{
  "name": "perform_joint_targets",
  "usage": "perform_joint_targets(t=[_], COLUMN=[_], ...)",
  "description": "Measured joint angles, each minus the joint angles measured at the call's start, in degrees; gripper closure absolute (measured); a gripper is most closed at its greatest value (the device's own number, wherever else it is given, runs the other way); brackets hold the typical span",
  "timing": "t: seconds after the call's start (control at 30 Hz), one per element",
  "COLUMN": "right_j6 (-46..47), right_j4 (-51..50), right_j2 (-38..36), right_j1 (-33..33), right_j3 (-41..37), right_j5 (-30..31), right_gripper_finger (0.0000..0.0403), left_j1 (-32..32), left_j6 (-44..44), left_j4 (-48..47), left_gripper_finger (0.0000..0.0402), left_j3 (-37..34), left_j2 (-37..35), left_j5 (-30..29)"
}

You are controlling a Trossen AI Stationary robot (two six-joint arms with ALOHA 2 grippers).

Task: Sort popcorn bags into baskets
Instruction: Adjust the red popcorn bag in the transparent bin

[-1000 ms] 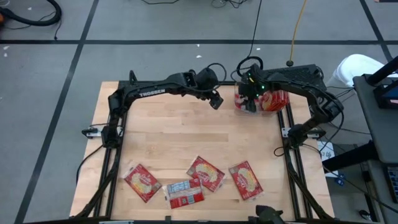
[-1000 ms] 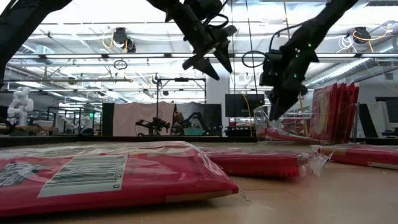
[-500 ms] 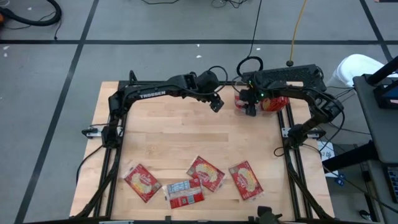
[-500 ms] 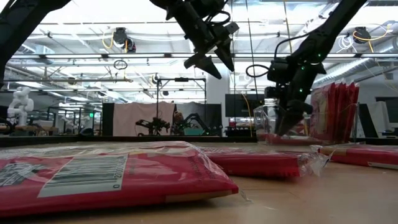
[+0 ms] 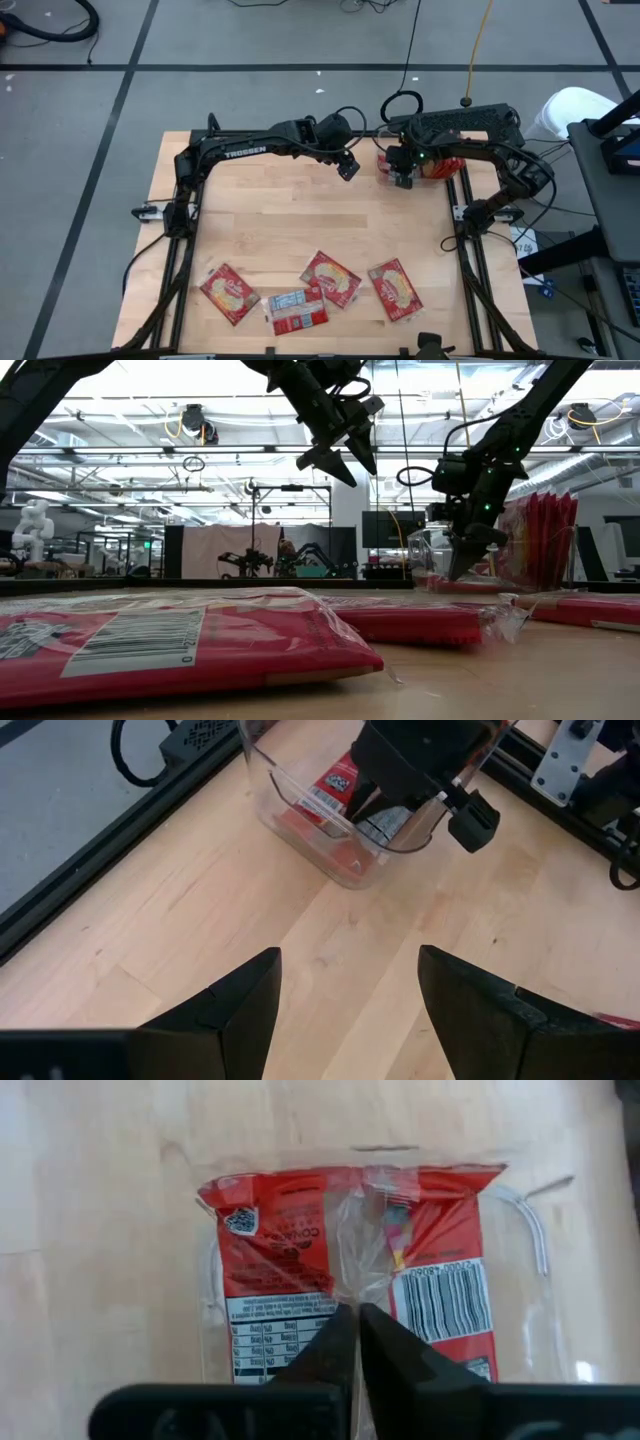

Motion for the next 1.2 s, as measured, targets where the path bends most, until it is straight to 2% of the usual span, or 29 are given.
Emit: perform_joint_targets(t=[0.13,0.37,0.57,0.83,1.0,1.2], right_j6=[3.7,11.4,15.5,17.8,18.2,16.1], right_j4=[-0.6,-2.8,-6.1,-11.4,-13.3,-10.6], right_j2=[-2.0,-12.4,-18.3,-25.1,-25.6,-20.3], right_j1=[0.1,0.0,0.0,-0.1,-0.1,-0.1], right_j3=[0.1,0.1,0.1,0.2,0.2,0.2], right_j5=[2.2,2.8,2.5,6.7,6.6,5.0], right_gripper_finger=[0.0401,0.0403,0.0403,0.0403,0.0403,0.0383], left_j1=[0.0,0.0,0.2,0.2,0.2,0.3], left_j6=[0.6,2.3,3.3,4.9,6.0,7.9], left_j4=[0.0,1.2,5.8,13.6,16.1,14.7], left_gripper_finger=[0.0161,0.0161,0.0161,0.0161,0.0161,0.0161], left_j3=[0.0,0.0,0.0,0.0,0.0,0.0], left_j2=[0.0,0.0,0.0,0.0,0.0,0.0], left_j5=[0.0,0.0,0.2,1.7,2.0,2.1])
